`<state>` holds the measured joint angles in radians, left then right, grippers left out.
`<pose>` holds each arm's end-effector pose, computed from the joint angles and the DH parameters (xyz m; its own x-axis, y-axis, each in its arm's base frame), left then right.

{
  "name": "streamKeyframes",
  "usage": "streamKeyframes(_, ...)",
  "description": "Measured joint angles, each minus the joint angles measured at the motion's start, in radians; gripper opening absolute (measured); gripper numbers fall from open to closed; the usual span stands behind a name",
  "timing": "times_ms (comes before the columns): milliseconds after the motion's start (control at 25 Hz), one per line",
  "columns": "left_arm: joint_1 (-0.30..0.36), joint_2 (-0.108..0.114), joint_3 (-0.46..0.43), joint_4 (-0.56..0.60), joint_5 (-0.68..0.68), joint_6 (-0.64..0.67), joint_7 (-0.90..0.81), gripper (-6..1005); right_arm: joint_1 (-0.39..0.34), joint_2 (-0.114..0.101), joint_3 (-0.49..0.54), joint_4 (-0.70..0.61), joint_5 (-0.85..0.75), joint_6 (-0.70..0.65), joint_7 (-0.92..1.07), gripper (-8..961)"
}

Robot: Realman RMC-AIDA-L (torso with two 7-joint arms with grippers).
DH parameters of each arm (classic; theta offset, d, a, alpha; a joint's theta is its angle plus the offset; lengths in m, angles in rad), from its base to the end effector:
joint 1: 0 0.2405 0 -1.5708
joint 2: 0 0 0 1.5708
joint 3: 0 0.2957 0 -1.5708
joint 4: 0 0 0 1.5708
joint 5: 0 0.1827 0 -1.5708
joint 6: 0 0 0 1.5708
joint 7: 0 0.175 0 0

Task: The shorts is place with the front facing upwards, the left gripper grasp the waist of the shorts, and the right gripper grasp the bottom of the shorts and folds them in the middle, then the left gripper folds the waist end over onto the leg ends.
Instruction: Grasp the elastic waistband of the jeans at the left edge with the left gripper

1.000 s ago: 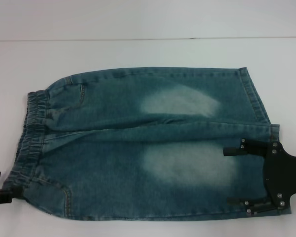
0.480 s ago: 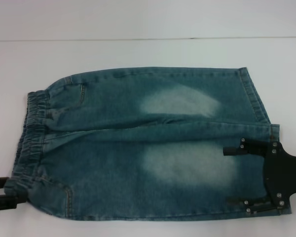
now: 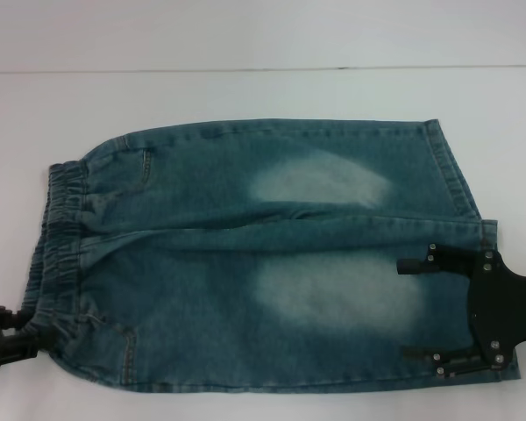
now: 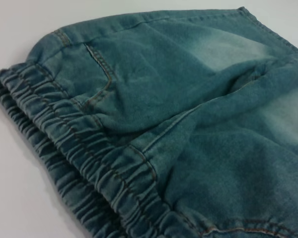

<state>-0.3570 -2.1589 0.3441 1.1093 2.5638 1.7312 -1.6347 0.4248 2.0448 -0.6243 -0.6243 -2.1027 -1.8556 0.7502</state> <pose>-0.3652 0.2577 -0.0021 0.6673 0.7030 0.2461 0.7424 -0.6012 -0.2957 0.2852 0.2636 -0.0355 0.8724 0.1476 -0.4659 0.0532 -0.9763 -0.2096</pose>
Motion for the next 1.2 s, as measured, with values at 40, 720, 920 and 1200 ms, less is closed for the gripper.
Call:
streamKeyframes(40,-0.003,0.000,0.000,-0.006,0.002,-0.004,0.000,601,0.000,0.000,0.000,0.000,0.000,0.000,0.000,924)
streamKeyframes(720,-0.010,-0.002,0.025,-0.032,-0.002,-0.052,-0.016,239,0.001,-0.003,0.016,-0.001,-0.002,-0.011,0.047,925)
streamKeyframes(920,-0.017,-0.003,0.021,-0.039,-0.008,-0.051,-0.034,115,-0.008,-0.001,0.028,-0.084,-0.004,-0.031,0.187,924)
streamKeyframes(1200,-0.024,-0.002,0.013,-0.046,-0.027,-0.058,-0.060,60,-0.017,0.002,0.021,-0.286,-0.048,-0.052,0.538,924)
